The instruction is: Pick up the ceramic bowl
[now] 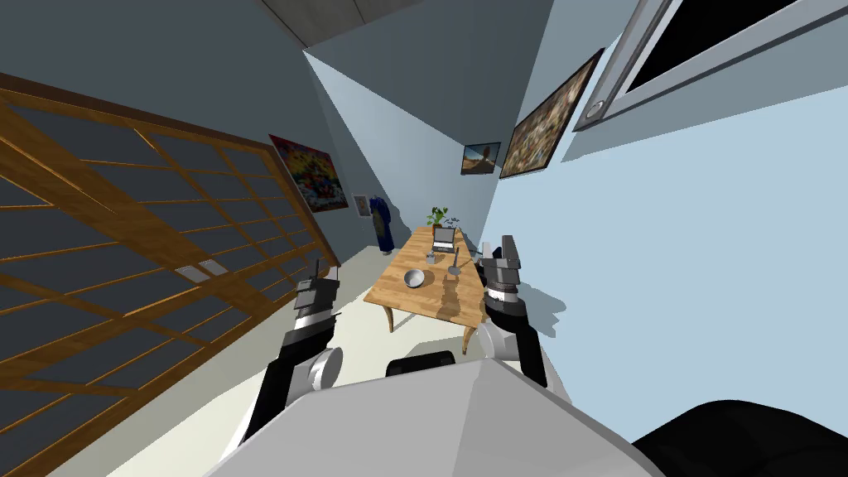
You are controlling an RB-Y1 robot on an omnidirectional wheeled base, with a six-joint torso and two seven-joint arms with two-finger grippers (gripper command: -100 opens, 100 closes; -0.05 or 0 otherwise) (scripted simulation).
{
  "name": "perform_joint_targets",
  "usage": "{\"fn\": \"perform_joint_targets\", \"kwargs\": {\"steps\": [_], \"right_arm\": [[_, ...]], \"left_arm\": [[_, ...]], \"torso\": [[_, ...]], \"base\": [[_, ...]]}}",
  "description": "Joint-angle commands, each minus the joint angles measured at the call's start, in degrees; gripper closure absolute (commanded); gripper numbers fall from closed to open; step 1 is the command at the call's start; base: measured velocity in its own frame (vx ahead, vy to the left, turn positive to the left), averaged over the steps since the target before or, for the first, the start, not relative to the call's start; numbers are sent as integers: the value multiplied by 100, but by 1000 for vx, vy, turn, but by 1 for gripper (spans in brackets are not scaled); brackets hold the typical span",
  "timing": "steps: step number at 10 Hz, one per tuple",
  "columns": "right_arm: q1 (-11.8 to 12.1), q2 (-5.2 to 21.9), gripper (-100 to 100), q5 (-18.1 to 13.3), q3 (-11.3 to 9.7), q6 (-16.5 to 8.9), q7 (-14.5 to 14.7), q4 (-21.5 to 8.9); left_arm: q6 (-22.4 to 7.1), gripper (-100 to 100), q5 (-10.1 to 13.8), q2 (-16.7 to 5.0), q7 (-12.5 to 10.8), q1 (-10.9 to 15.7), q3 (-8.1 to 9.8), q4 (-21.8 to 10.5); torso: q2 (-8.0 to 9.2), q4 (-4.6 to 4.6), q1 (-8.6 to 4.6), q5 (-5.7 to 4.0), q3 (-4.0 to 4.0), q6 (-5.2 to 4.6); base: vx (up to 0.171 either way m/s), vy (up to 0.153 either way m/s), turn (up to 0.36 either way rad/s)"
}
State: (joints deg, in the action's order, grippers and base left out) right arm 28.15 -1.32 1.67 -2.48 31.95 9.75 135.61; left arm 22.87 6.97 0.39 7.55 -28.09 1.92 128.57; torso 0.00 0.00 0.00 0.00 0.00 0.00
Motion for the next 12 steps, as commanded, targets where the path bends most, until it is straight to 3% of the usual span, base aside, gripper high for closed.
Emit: {"fn": "perform_joint_targets", "kwargs": {"steps": [1, 7, 8, 12], "right_arm": [[0, 0, 0, 0, 0, 0, 0, 0], [-1, 0, 0, 0, 0, 0, 0, 0], [-1, 1, 0, 0, 0, 0, 0, 0], [0, 0, 0, 0, 0, 0, 0, 0]], "left_arm": [[-149, -100, -35, -159, 13, 64, -10, -52], [-998, -100, -238, -576, 73, 478, -19, -422], [-1041, -100, -238, -576, 73, 478, -19, -422], [-1701, -100, -384, -720, 101, 823, 16, -739]], "torso": [[0, 0, 0, 0, 0, 0], [15, -4, 22, 5, -9, -1], [15, -3, 22, 5, -9, -1], [7, -2, 15, 4, -4, 1]], "base": [[-62, 40, -97], [-65, 59, -117], [-30, 40, -53], [-27, 34, -113]]}}
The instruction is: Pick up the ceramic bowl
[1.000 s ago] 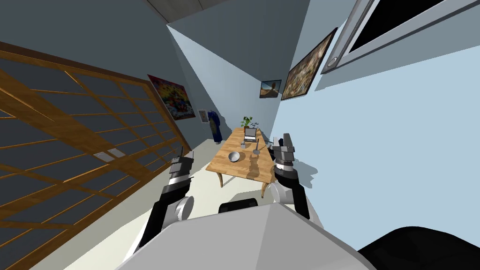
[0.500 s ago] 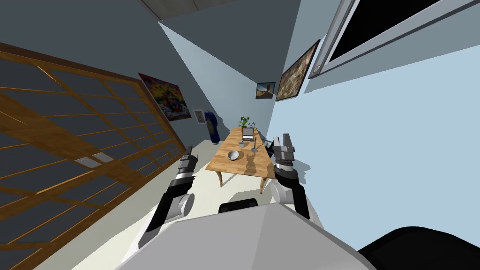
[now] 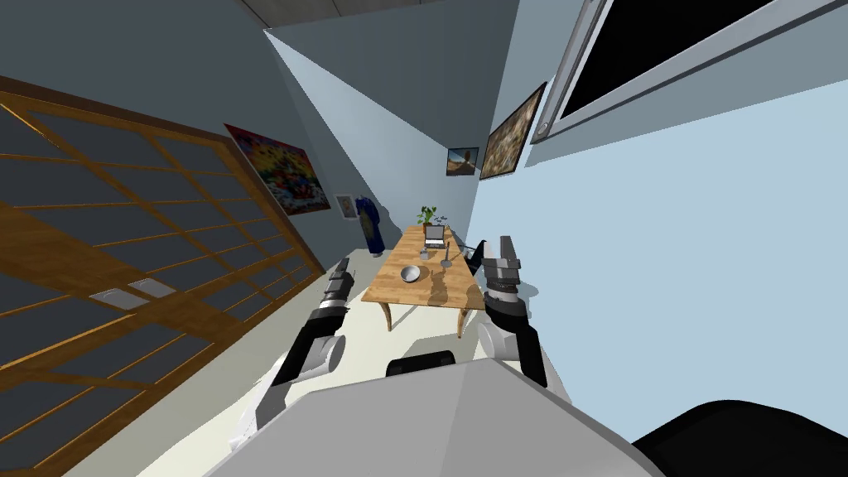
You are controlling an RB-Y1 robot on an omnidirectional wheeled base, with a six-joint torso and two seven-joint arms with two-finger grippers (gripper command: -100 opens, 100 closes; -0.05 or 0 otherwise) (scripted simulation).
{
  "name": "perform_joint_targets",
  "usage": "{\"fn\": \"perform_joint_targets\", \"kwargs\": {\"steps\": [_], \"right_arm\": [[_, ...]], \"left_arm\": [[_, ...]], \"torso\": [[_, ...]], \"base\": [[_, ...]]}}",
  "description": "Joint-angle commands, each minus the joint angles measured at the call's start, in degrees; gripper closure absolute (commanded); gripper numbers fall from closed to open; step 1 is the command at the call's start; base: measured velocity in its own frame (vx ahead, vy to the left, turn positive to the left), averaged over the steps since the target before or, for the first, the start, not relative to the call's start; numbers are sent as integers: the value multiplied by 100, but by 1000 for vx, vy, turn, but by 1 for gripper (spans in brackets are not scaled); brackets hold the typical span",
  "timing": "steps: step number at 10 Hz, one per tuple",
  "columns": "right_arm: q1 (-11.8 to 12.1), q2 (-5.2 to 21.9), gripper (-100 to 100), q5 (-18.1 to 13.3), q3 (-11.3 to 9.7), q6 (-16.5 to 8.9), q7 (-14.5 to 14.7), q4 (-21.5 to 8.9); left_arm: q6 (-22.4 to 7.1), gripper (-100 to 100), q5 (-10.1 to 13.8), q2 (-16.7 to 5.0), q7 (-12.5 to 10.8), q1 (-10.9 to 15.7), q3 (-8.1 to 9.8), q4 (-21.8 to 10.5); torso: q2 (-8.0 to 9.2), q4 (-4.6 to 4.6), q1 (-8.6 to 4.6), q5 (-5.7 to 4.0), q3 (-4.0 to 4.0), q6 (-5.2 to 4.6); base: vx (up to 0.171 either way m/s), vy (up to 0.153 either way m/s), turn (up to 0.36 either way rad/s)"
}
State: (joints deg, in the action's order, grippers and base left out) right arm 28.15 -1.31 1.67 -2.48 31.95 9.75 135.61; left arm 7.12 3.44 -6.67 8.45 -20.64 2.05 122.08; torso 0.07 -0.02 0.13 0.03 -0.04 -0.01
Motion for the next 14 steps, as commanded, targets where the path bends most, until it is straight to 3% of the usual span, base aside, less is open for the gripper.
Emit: {"fn": "perform_joint_targets", "kwargs": {"steps": [1, 14], "right_arm": [[0, 0, 0, 0, 0, 0, 0, 0], [1, 0, 0, 0, 0, 0, 0, 0]], "left_arm": [[-286, -100, -84, -59, 18, 210, 23, -217], [-2090, -100, -426, -321, 28, 1157, 266, -1199]], "torso": [[0, 0, 0, 0, 0, 0], [-11, 2, -10, -2, 6, 1]], "base": [[-34, 37, -172], [-11, 10, -95]]}}
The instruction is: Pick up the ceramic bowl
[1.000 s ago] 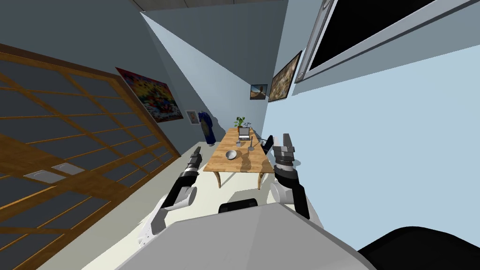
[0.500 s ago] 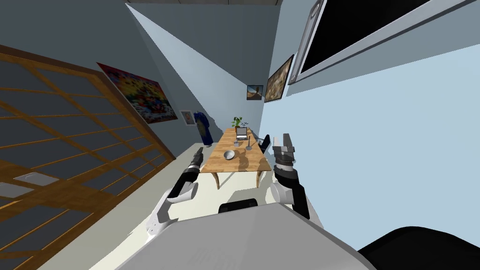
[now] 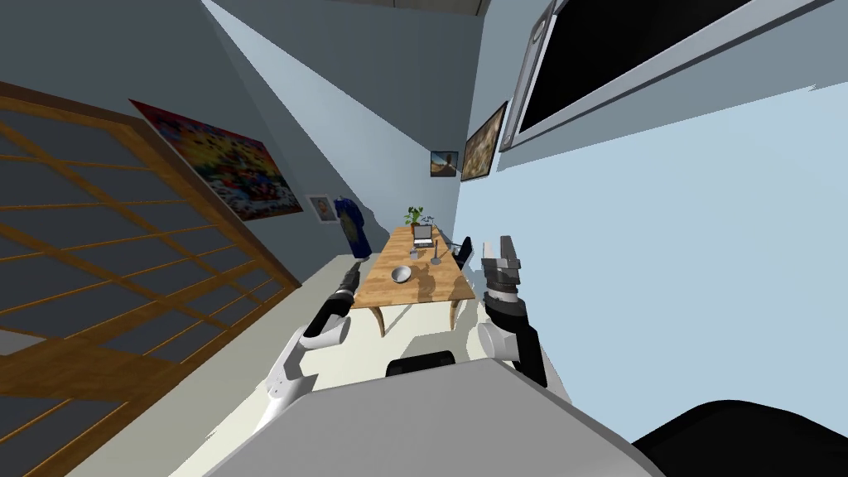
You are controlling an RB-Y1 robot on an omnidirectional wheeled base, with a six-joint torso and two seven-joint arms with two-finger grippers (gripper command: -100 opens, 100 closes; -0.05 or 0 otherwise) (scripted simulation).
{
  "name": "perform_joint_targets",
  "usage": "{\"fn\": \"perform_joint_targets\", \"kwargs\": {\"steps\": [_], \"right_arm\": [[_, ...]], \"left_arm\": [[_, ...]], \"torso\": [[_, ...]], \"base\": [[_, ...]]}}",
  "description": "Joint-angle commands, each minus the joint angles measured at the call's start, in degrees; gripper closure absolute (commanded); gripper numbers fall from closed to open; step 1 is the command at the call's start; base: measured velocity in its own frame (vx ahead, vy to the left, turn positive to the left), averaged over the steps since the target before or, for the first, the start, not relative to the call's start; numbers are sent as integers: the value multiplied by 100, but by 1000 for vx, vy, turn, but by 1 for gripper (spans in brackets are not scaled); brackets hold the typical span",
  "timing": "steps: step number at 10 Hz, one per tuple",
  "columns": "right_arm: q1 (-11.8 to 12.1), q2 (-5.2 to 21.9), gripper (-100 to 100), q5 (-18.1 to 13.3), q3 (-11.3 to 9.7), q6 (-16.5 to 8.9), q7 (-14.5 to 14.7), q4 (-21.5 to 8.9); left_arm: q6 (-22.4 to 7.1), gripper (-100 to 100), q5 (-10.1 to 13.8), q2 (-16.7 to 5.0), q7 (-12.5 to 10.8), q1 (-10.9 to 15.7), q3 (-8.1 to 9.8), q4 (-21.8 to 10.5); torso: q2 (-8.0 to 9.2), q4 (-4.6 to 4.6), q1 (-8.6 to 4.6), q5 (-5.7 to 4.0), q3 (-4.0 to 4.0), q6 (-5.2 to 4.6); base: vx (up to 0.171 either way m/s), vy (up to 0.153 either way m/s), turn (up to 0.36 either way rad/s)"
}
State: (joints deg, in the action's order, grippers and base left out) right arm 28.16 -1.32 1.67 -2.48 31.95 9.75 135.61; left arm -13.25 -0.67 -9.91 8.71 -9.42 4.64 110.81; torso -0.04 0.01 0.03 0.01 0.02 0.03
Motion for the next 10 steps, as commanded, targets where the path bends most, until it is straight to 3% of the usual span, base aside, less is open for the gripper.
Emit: {"fn": "perform_joint_targets", "kwargs": {"steps": [1, 6, 9, 10], "right_arm": [[0, 0, 0, 0, 0, 0, 0, 0], [0, 0, 0, 0, 0, 0, 0, 0], [0, 0, 0, 0, 0, 0, 0, 0], [0, 0, 0, 0, 0, 0, 0, 0]], "left_arm": [[-286, -100, -73, -36, -3, 212, 67, -271], [-986, -100, -188, -105, -19, 573, 205, -694], [-1462, -100, -299, -158, -44, 939, 361, -1145], [-1613, -100, -299, -158, -44, 939, 361, -1145]], "torso": [[0, 0, 0, 0, 0, 0], [-4, 1, -4, -1, 2, 1], [-4, 1, -5, -1, 3, 1], [-6, 1, -7, -1, 3, -1]], "base": [[-2, -5, -120], [2, -8, -89], [8, -15, -123], [13, -12, -67]]}}
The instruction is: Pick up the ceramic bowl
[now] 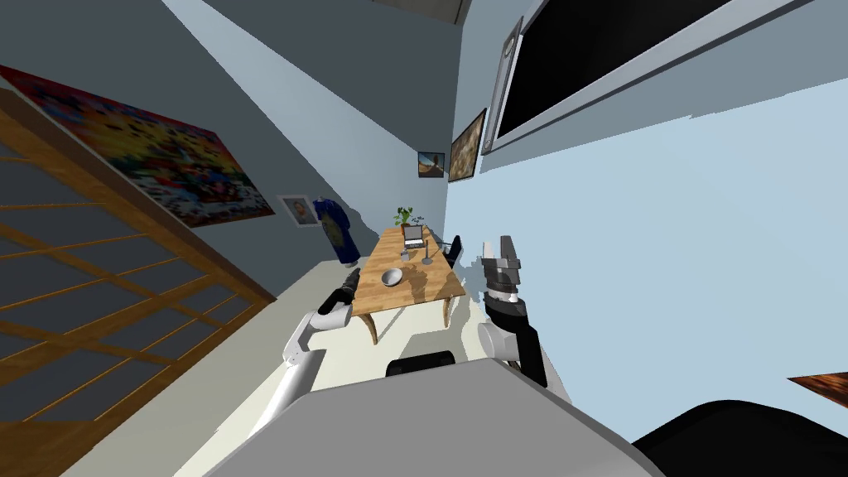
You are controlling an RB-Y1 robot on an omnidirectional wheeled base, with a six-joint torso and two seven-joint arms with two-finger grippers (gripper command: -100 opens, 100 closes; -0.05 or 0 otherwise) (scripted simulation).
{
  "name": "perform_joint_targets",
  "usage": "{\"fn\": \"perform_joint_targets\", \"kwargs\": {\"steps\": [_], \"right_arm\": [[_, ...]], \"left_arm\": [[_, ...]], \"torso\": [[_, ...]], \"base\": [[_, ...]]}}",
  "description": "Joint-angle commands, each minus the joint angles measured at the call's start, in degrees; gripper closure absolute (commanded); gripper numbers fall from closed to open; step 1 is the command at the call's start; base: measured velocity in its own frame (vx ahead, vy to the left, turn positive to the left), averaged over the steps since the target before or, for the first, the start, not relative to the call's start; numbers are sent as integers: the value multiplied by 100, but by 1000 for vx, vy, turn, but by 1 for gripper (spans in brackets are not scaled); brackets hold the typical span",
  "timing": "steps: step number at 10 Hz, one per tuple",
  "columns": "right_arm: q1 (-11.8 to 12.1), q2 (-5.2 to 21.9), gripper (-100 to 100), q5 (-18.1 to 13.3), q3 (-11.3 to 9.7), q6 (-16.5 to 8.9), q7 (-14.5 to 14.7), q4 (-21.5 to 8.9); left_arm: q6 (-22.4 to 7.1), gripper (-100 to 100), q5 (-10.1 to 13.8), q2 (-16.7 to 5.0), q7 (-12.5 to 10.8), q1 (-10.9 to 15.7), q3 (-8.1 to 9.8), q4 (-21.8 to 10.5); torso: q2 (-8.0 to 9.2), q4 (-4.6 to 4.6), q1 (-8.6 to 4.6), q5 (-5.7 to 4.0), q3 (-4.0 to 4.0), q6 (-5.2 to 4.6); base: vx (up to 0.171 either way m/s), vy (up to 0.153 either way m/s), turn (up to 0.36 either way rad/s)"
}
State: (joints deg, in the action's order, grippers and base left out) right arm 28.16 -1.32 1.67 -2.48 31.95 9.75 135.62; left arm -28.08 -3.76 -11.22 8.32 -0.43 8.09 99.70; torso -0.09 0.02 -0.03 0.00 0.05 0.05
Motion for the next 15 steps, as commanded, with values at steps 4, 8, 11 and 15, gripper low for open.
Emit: {"fn": "perform_joint_targets", "kwargs": {"steps": [4, 8, 11, 15], "right_arm": [[0, 0, 0, 0, 0, 0, 0, 0], [0, 0, 0, 0, 0, 0, 0, 0], [0, 0, 0, 0, 0, 0, 0, 0], [0, 0, 0, 0, 0, 0, 0, 0]], "left_arm": [[-745, -100, -95, -54, -36, 404, 188, -502], [-1331, -100, -191, -55, -74, 760, 371, -976], [-1825, -100, -279, -45, -116, 1100, 562, -1440], [-2388, -100, -356, -38, -161, 1420, 755, -1905]], "torso": [[-2, 0, -5, -1, 1, -2], [-7, 1, -7, -1, 4, -2], [-5, 2, -5, -1, 3, 1], [-5, 1, -8, -2, 3, 2]], "base": [[16, -23, -94], [27, -28, -83], [31, -25, -90], [30, -34, -72]]}}
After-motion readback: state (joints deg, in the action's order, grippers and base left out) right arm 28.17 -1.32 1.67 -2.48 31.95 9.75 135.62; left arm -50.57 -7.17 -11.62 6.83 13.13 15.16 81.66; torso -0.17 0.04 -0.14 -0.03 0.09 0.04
